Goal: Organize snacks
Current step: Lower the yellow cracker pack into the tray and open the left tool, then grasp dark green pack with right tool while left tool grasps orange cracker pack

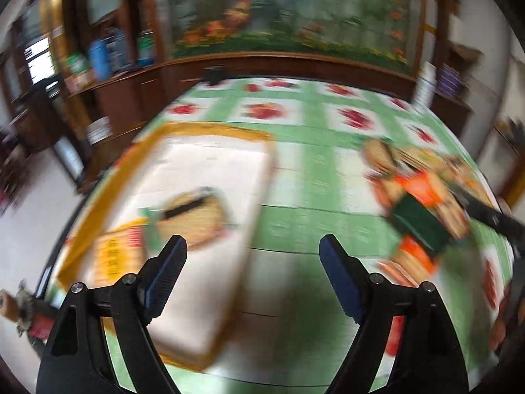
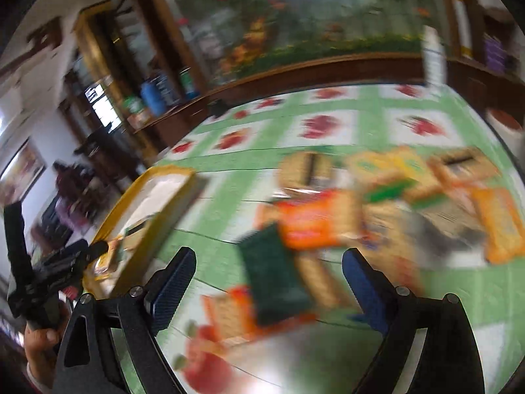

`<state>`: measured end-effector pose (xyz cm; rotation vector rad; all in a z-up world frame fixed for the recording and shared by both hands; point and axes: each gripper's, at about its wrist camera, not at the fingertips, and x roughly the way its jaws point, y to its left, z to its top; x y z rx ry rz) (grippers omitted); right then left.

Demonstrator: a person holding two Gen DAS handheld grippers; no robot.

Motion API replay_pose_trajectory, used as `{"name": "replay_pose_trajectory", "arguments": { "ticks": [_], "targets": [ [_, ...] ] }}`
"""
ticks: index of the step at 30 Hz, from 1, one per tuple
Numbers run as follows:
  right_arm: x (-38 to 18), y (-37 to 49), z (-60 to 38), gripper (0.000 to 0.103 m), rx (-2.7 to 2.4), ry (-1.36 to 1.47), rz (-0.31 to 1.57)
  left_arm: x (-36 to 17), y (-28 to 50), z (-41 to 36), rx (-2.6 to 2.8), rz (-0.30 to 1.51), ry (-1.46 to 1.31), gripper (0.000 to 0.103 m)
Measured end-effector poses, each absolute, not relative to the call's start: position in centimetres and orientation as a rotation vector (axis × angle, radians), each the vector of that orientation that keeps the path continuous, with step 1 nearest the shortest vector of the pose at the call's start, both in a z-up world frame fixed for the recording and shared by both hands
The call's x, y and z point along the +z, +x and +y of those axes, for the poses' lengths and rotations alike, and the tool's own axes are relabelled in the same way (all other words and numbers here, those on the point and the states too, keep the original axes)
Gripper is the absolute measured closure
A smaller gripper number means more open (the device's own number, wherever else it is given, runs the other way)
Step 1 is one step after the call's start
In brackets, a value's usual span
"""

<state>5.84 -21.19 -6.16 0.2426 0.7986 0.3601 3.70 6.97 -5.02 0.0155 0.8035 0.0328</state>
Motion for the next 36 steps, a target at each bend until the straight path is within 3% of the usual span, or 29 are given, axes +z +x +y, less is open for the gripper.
{"name": "replay_pose_trajectory", "arguments": {
  "ticks": [9, 19, 24, 30, 36],
  "targets": [
    [-6.4, 4.3, -26.7, 0.01, 0.297, 0.293, 0.766, -6.6, 3.5, -0.3, -0.163, 0.877, 0.11, 0.02],
    [-6.9, 5.1, -20.2, 0.011, 0.465, 0.091, 0.79, -7.8, 3.2, -1.3, -0.241, 0.92, 0.128, 0.02],
    [-7.1, 6.0, -16.3, 0.025, 0.523, -0.022, 0.796, -8.4, 3.2, -1.7, -0.292, 0.937, 0.143, 0.02],
    [-8.6, 7.9, -14.0, 0.028, 0.534, -0.117, 0.853, -8.5, 3.3, -0.8, -0.302, 0.947, 0.12, 0.02],
    [-10.6, 8.9, -12.8, 0.04, 0.511, -0.206, 0.897, -9.0, 3.9, -0.1, -0.311, 0.972, 0.09, 0.02]
  ]
}}
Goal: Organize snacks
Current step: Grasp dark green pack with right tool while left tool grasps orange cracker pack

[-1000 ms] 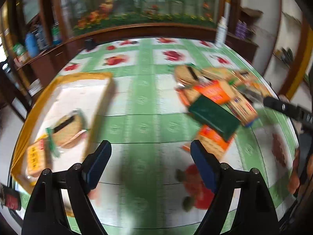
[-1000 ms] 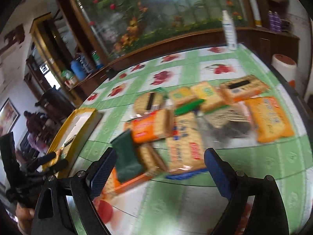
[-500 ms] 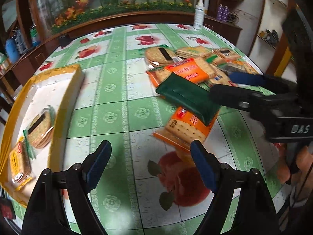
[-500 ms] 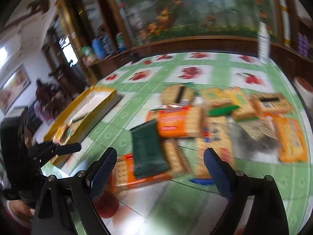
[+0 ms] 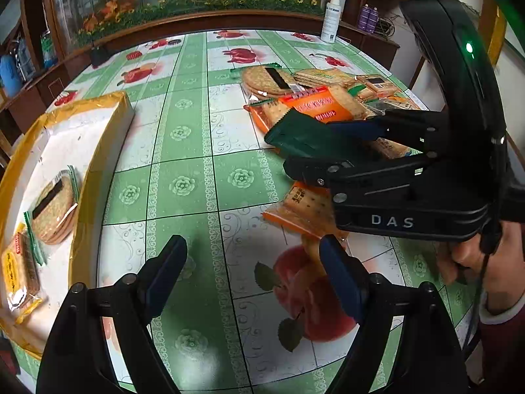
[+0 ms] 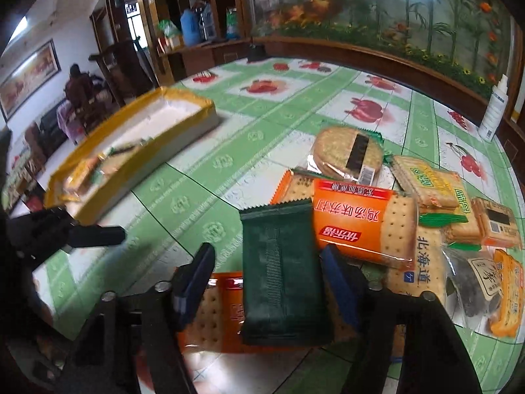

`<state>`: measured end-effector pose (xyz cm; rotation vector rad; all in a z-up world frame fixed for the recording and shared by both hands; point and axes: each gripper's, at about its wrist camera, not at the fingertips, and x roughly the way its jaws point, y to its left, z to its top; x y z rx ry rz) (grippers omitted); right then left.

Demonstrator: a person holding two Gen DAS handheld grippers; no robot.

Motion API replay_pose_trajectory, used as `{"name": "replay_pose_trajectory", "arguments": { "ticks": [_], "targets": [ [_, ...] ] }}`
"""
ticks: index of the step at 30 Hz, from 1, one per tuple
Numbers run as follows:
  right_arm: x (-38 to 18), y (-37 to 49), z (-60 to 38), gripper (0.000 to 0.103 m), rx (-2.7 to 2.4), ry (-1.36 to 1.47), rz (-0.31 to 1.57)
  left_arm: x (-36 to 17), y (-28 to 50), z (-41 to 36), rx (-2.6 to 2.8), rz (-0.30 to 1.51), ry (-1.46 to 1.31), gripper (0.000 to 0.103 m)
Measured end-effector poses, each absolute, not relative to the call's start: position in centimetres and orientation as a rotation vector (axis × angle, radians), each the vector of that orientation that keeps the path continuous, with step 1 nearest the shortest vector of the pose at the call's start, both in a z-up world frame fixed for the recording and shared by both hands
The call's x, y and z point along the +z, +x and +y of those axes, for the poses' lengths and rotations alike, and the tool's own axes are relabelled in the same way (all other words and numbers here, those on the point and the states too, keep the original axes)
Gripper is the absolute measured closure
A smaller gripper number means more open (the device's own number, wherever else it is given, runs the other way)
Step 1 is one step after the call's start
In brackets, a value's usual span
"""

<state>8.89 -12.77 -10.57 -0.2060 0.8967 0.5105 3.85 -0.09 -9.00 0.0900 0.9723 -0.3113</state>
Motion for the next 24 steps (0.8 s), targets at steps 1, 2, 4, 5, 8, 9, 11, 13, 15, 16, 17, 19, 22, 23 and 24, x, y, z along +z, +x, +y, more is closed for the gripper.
{"name": "replay_pose_trajectory", "arguments": {
  "ticks": [1, 2, 4, 5, 8, 9, 11, 13, 15, 16, 17, 19, 22, 23, 24],
  "targets": [
    [-10.7, 8.9, -12.7, 0.04, 0.504, -0.22, 0.889, -9.0, 3.9, -0.1, -0.318, 0.976, 0.085, 0.02],
    [-10.7, 8.9, -12.6, 0.043, 0.498, -0.231, 0.888, -9.0, 4.0, -0.2, -0.325, 0.977, 0.082, 0.02],
    [-10.5, 8.8, -12.8, 0.058, 0.469, -0.247, 0.875, -8.9, 4.2, -0.5, -0.34, 0.98, 0.083, 0.02],
    [-10.3, 8.8, -13.3, 0.058, 0.474, -0.212, 0.878, -8.8, 4.3, -0.7, -0.35, 0.979, 0.087, 0.02],
    [-9.6, 8.5, -14.9, 0.058, 0.471, -0.143, 0.867, -8.5, 4.5, -2.0, -0.403, 0.978, 0.113, 0.02],
    [-9.2, 8.2, -15.7, 0.058, 0.469, -0.114, 0.855, -8.5, 4.7, -2.5, -0.425, 0.98, 0.124, 0.02],
    [-8.3, 7.5, -17.2, 0.058, 0.469, -0.054, 0.836, -8.7, 5.1, -4.1, -0.467, 0.983, 0.163, 0.02],
    [-7.6, 6.8, -18.9, 0.058, 0.461, 0.004, 0.816, -9.0, 5.6, -5.5, -0.485, 0.983, 0.203, 0.02],
    [-7.1, 6.3, -20.7, 0.058, 0.46, 0.075, 0.807, -9.6, 6.4, -6.9, -0.494, 0.992, 0.234, 0.02],
    [-6.9, 6.0, -21.6, 0.058, 0.457, 0.109, 0.804, -9.8, 6.6, -7.2, -0.491, 0.994, 0.239, 0.02],
    [-6.9, 5.8, -22.3, 0.058, 0.449, 0.13, 0.802, -10.1, 7.0, -7.6, -0.484, 0.998, 0.247, 0.02],
    [-6.8, 5.5, -23.4, 0.058, 0.437, 0.161, 0.798, -10.6, 7.5, -8.1, -0.482, 1.015, 0.244, 0.02],
    [-6.5, 5.0, -24.9, 0.058, 0.418, 0.203, 0.785, -10.6, 7.9, -8.2, -0.46, 1.01, 0.218, 0.02],
    [-6.4, 4.8, -25.2, 0.058, 0.413, 0.21, 0.781, -10.6, 8.2, -8.1, -0.455, 1.015, 0.194, 0.021],
    [-6.3, 4.6, -25.4, 0.058, 0.409, 0.215, 0.777, -10.5, 8.3, -8.0, -0.449, 1.013, 0.177, 0.025]
  ]
}}
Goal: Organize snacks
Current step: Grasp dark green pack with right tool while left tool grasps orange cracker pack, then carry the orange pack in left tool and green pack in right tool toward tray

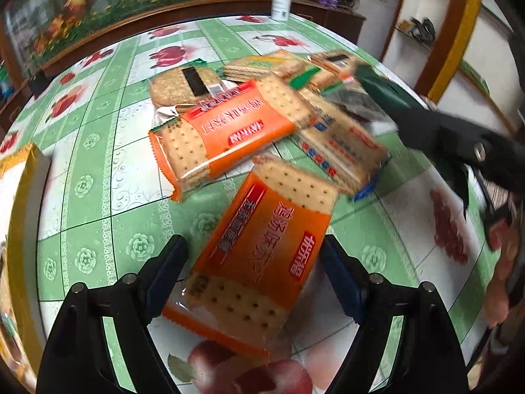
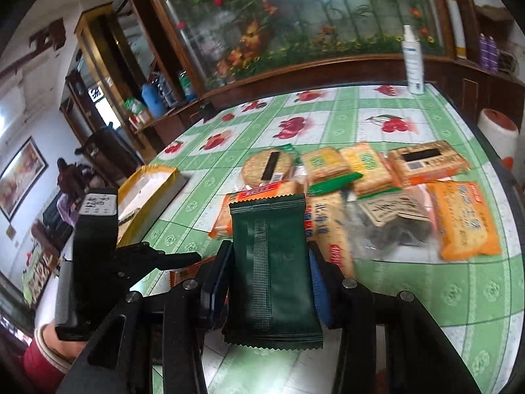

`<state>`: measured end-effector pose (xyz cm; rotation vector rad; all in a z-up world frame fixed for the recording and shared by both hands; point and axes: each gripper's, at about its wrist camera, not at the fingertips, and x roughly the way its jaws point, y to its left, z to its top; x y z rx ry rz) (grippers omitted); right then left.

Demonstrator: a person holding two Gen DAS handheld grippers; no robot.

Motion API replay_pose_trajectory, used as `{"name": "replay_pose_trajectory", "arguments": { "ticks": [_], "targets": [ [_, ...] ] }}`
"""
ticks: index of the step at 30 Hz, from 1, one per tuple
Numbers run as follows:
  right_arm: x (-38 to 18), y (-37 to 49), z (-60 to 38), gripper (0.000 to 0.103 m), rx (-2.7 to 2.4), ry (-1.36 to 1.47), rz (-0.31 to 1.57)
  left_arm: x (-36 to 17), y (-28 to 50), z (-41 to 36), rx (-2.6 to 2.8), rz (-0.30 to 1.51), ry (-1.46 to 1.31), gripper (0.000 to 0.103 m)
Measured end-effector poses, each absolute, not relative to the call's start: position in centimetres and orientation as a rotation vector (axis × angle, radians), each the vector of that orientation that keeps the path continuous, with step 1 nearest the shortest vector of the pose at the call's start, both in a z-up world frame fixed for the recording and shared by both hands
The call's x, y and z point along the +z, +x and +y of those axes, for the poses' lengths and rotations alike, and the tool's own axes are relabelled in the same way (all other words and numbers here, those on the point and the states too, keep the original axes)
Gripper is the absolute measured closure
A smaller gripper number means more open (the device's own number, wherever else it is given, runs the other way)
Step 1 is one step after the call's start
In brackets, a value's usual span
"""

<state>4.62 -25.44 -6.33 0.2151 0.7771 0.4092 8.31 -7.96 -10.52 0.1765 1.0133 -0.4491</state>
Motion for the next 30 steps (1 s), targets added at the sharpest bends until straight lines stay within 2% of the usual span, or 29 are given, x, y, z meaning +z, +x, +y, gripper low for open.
{"name": "replay_pose_trajectory", "arguments": {
  "ticks": [8, 16, 28, 29, 30],
  "targets": [
    [-5.7, 3.9, -26.0, 0.058, 0.407, 0.242, 0.752, -10.2, 7.5, -7.7, -0.398, 0.983, 0.132, 0.044],
    [-4.7, 3.2, -25.3, 0.058, 0.44, 0.262, 0.719, -7.6, 5.4, -4.9, -0.297, 0.898, 0.099, 0.049],
    [-3.6, 3.0, -22.0, 0.058, 0.545, 0.289, 0.689, -3.3, 3.8, 2.5, -0.052, 0.764, 0.03, 0.05],
    [-3.4, 3.0, -21.5, 0.058, 0.556, 0.285, 0.687, -3.1, 3.8, 3.1, -0.037, 0.758, 0.02, 0.051],
    [-3.2, 3.0, -21.0, 0.058, 0.567, 0.281, 0.684, -2.9, 3.7, 3.6, -0.023, 0.751, 0.015, 0.061]
  ]
}}
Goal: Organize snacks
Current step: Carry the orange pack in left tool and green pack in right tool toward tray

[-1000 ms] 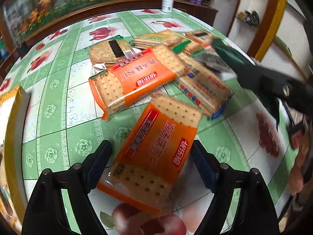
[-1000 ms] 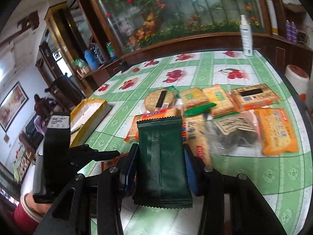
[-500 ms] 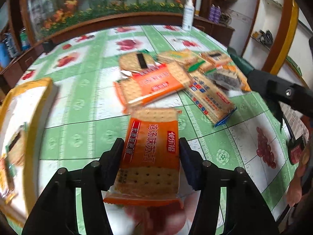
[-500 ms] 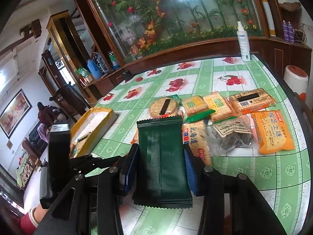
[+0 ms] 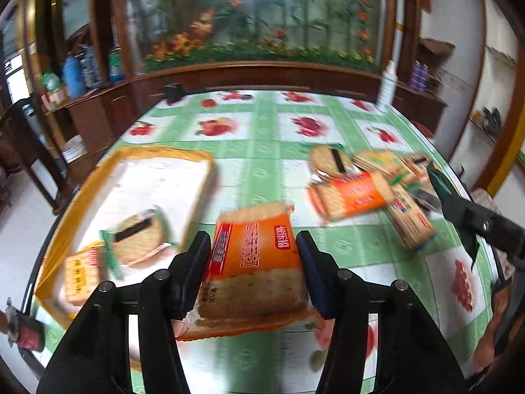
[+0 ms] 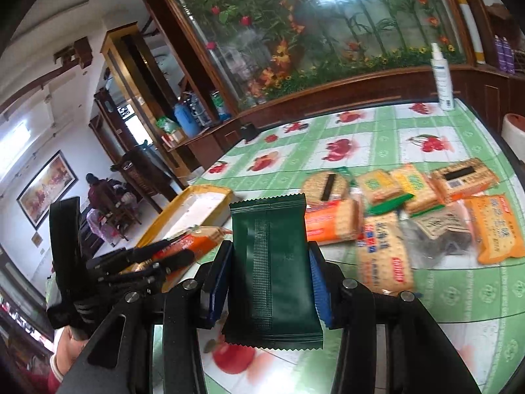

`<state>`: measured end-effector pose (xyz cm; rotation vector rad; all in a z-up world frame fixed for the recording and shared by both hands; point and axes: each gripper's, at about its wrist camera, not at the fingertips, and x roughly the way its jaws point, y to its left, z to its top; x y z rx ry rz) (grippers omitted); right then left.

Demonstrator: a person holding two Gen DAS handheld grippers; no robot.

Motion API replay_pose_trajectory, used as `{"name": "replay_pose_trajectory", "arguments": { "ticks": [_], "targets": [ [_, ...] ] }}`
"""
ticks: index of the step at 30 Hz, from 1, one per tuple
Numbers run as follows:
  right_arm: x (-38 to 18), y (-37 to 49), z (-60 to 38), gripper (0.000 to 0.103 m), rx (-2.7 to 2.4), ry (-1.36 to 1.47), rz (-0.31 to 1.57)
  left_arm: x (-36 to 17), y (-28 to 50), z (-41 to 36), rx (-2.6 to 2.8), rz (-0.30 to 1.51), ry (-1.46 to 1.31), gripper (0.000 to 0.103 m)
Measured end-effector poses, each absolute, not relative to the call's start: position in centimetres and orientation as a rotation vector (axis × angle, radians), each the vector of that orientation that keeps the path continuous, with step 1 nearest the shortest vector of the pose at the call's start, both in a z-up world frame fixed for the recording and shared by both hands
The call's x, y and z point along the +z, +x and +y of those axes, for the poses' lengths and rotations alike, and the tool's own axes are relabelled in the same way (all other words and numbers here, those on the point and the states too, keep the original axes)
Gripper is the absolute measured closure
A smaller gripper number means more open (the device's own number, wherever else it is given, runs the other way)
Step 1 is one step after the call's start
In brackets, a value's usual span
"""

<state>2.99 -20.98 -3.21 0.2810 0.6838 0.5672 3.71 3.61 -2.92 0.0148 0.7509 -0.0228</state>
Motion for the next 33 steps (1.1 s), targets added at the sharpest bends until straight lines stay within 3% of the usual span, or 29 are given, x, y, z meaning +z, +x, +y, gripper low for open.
{"name": "replay_pose_trajectory", "arguments": {
  "ticks": [2, 13, 14, 16, 17, 18, 28, 30, 33],
  "targets": [
    [-2.9, 3.0, -20.2, 0.058, 0.584, 0.274, 0.677, -2.5, 3.6, 4.5, 0.006, 0.741, 0.006, 0.075],
    [-1.9, 3.1, -15.2, 0.057, 0.669, 0.213, 0.662, -2.2, 3.1, 8.8, 0.104, 0.718, -0.033, 0.075],
    [-1.8, 3.1, -15.2, 0.057, 0.669, 0.211, 0.661, -2.7, 3.4, 9.0, 0.112, 0.754, -0.027, 0.071],
    [-1.9, 3.1, -15.2, 0.057, 0.668, 0.212, 0.661, -3.7, 3.5, 8.9, 0.113, 0.795, -0.022, 0.053],
    [-2.1, 3.2, -15.3, 0.056, 0.668, 0.218, 0.665, -4.4, 3.4, 8.4, 0.106, 0.809, -0.013, 0.034],
    [-2.2, 3.2, -15.3, 0.056, 0.669, 0.22, 0.669, -4.9, 3.0, 7.9, 0.103, 0.814, -0.006, 0.026],
    [-2.8, 3.4, -16.5, 0.056, 0.657, 0.232, 0.677, -11.0, 4.5, 1.8, 0.216, 0.926, 0.216, 0.026],
    [-2.9, 3.6, -16.9, 0.056, 0.65, 0.24, 0.678, -11.4, 4.6, 1.8, 0.242, 0.906, 0.204, 0.015],
    [-3.1, 3.7, -16.9, 0.056, 0.643, 0.241, 0.688, -11.0, 4.7, 1.8, 0.251, 0.914, 0.188, 0.015]
  ]
}}
